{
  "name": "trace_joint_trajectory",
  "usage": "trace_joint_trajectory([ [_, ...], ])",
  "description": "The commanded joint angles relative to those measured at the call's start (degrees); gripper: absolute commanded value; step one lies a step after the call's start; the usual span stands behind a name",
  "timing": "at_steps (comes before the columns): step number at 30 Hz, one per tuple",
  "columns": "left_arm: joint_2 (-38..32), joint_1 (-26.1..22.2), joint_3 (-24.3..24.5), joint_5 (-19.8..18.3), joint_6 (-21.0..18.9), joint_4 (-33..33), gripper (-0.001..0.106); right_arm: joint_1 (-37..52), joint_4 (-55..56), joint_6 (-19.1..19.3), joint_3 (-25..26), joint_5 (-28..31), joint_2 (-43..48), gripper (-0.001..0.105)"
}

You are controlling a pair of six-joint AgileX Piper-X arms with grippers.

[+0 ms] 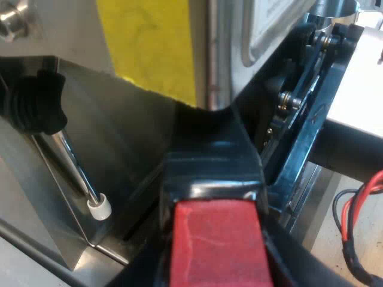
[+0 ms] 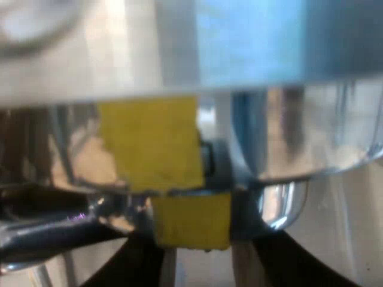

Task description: Put the handle in the coffee machine

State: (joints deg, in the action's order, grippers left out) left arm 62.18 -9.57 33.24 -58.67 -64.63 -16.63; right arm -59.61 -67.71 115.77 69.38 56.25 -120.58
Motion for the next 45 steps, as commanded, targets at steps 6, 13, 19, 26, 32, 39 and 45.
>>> trace_joint_trajectory([
  [6,-2.7,-0.81,2.75,-8.9,-1.08,5.66,0.0,0.29,-9.45,5.3,0.64,-0.29,0.78,0.026],
  [13,-2.7,-0.81,2.75,-7.67,-1.08,3.68,0.016,0.29,-11.3,6.55,0.64,-0.74,1.41,0.026],
  [19,-3.33,-0.81,2.75,-7.69,-1.08,3.69,0.052,0.29,-11.3,6.55,0.64,-1.01,2.05,0.026],
  [26,-6.79,-1.11,2.75,-4.54,-0.96,3.58,0.052,0.29,-11.6,6.55,0.64,-1.0,2.07,0.026],
  [32,-10.78,-5.82,2.75,-4.6,-0.96,1.82,0.052,0.29,-11.7,6.55,0.64,-1.0,2.07,0.026],
  [39,-15.5,-11.14,4.47,-3.14,-1.08,-5.79,0.0,0.29,-11.7,6.55,0.64,-1.0,2.07,0.026],
  [45,-12.99,-9.52,12.84,3.2,-1.0,-19.24,0.001,0.29,-11.7,6.55,0.64,-1.0,2.07,0.026],
])
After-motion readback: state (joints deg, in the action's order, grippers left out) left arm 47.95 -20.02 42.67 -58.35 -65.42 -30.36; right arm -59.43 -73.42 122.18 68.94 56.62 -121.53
